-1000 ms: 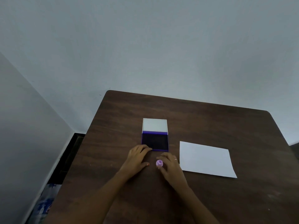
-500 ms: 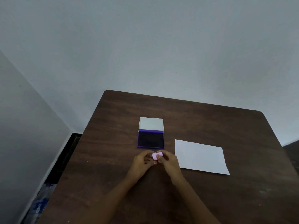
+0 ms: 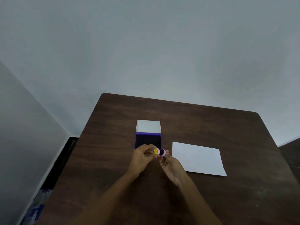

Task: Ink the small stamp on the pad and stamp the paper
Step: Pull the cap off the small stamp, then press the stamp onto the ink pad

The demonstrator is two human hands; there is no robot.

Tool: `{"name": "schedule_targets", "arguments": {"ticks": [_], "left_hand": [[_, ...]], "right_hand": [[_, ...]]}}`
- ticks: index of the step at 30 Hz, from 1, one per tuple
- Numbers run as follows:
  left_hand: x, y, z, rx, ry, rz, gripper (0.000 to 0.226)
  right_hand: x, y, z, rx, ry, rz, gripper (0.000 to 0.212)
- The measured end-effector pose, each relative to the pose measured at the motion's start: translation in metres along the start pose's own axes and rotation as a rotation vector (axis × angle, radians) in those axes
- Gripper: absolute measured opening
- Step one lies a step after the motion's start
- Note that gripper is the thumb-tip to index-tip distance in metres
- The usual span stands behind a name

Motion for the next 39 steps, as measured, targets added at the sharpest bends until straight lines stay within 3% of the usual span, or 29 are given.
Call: {"name": "schedule_targets", "arguments": {"ticks": [3, 9, 17, 23, 26, 30, 34, 39], "left_hand": [[0.003, -0.007, -0.011, 0.135, -0.070, -0.022, 0.028], [-0.009, -0.032, -0.012, 0.548, -0.468, 0.059, 0.029], [-0.010, -0.039, 0.002, 0.626, -0.524, 0.048, 0.036], [-0.005, -0.041, -0.012, 0.591, -0.486, 0.087, 0.033], [0.005, -0.041, -0.034, 0.583, -0.337, 0.145, 0.026], [0.023, -0.049, -0.061, 0.630, -0.172, 0.146, 0.045], [0.039, -0.064, -0.071, 0.657, -0.266, 0.070, 0.072], [0.048, -0.076, -0.072, 0.667, -0.335, 0.073, 0.082]], "right_hand": [[0.000, -0.003, -0.006, 0.097, 0.010, 0.034, 0.015], [-0.001, -0.003, -0.009, 0.223, -0.031, 0.052, 0.013], [0.009, -0.007, 0.003, 0.168, 0.032, -0.026, 0.011], [0.020, -0.016, 0.029, -0.192, 0.234, -0.210, 0.009], [0.030, -0.020, 0.046, -0.475, 0.322, -0.313, 0.004], [0.047, -0.024, 0.074, -0.818, 0.365, -0.461, 0.021], [0.061, -0.027, 0.096, -1.219, 0.449, -0.624, 0.021], [0.076, -0.025, 0.108, -1.471, 0.496, -0.583, 0.025]]}}
Point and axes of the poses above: each hand's wrist, its own x-axis towards the middle knuckle, its own z-axis out of the palm, y = z × x, the point moved 3 cm from there along x, towards the middle knuckle, and after that the axes turned 11 degrees about z, right-handed, at the moved point
